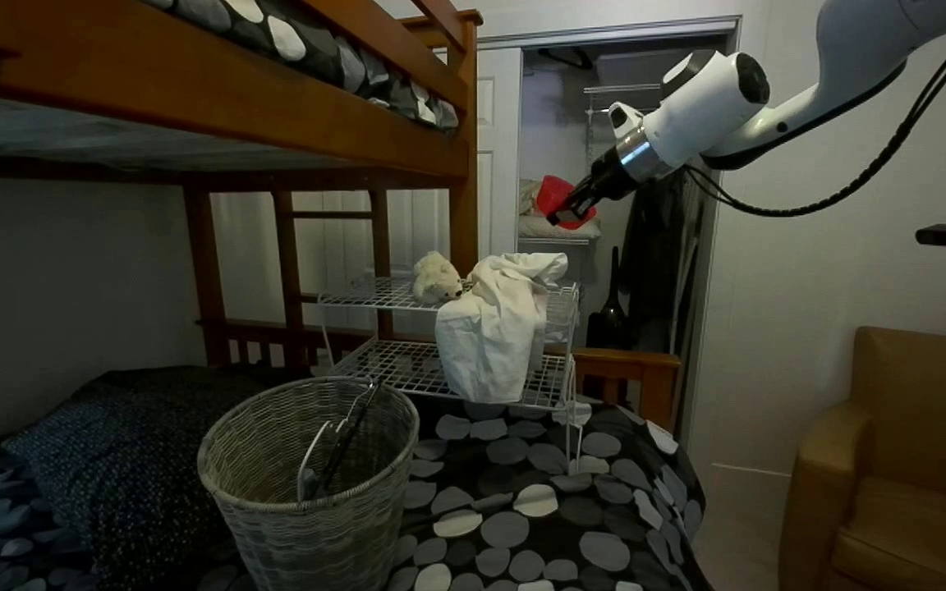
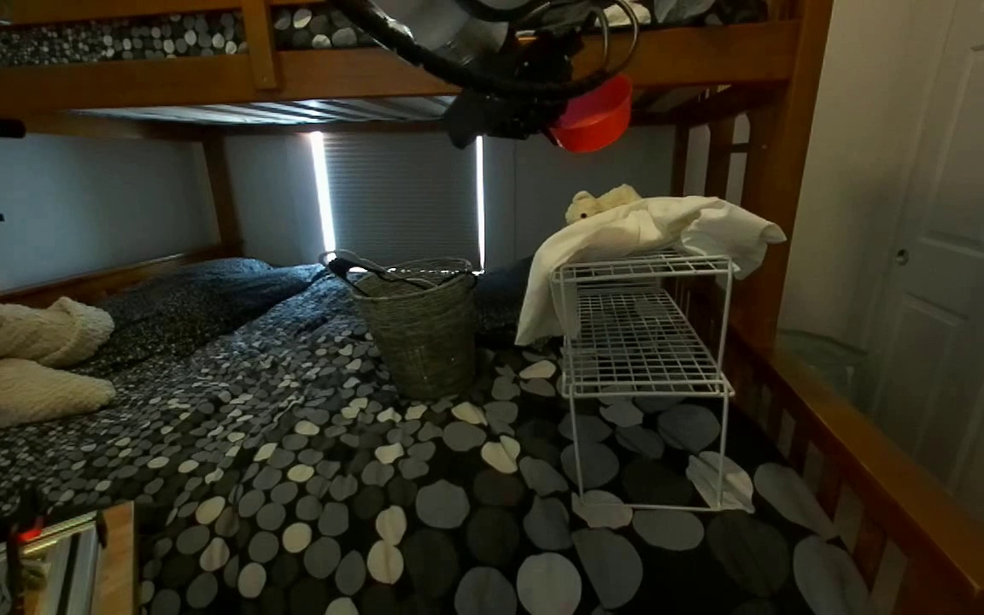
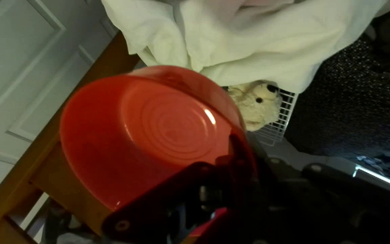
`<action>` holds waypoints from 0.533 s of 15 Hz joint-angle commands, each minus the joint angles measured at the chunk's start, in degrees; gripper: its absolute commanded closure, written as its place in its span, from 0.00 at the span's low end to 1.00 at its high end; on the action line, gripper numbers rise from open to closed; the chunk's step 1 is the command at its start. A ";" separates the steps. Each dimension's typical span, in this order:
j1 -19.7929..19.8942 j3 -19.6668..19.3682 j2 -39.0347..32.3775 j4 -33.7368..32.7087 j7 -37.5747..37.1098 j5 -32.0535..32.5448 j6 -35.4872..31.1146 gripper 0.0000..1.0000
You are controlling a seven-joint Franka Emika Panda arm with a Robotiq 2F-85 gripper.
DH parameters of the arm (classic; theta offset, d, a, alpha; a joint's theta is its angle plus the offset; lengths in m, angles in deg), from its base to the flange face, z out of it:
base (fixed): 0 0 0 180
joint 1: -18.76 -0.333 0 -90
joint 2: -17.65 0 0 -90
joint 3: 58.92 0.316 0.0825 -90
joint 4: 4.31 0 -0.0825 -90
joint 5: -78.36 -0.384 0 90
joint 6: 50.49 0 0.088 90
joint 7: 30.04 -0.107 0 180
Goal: Move the bowl from the bottom shelf to the top one
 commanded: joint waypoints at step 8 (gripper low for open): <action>-6.41 -12.93 -12.97 -7.02 -13.62 7.52 1.53 0.99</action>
